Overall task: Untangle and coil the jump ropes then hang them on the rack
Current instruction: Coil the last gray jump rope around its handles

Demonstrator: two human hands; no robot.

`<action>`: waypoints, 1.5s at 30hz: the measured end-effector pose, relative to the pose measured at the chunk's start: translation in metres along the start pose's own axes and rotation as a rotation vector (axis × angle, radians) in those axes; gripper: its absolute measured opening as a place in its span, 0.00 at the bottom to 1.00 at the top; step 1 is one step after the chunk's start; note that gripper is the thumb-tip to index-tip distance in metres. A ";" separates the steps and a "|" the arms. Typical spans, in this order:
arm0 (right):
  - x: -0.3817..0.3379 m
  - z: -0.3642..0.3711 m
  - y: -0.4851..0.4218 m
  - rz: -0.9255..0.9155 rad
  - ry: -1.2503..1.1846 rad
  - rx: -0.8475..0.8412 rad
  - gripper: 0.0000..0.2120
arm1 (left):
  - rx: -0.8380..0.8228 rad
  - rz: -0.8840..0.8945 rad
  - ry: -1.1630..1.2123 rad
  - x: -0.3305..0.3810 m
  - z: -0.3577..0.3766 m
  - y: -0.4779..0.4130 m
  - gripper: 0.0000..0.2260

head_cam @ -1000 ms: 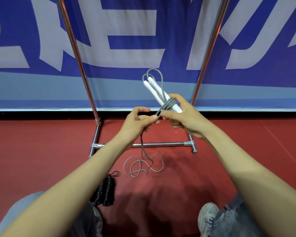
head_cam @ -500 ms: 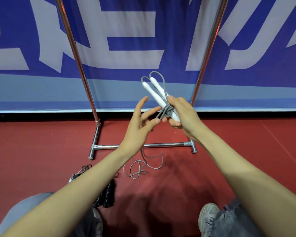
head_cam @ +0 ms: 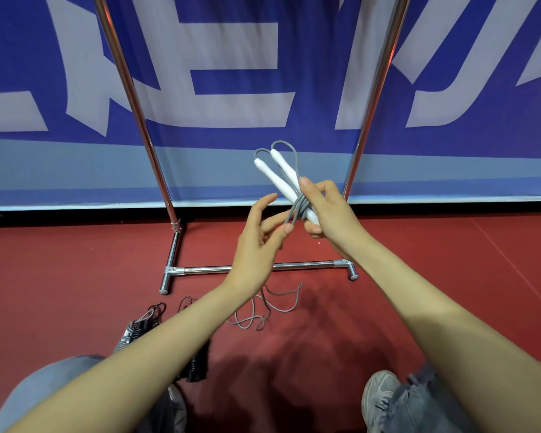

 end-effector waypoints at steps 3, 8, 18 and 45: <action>0.002 0.001 0.000 -0.001 -0.034 -0.010 0.19 | -0.012 -0.002 -0.031 -0.003 0.001 0.001 0.21; 0.000 -0.002 0.001 -0.008 0.000 0.017 0.15 | -0.007 0.014 0.011 -0.001 0.004 0.003 0.21; -0.037 -0.001 0.018 -0.170 0.263 -0.055 0.20 | -0.372 -0.305 0.058 -0.041 -0.013 -0.010 0.15; 0.009 -0.007 0.005 0.137 0.860 -0.086 0.16 | -0.331 -0.248 -0.263 0.014 -0.018 -0.019 0.18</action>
Point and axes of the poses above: each hand's wrist, its own y-axis away from the middle knuckle, its own z-axis out of the palm, x = y × z, the point moved 8 cm from there along -y, towards the middle knuckle, and after that the axes turned 15 degrees about -x, right-handed, at the moved point
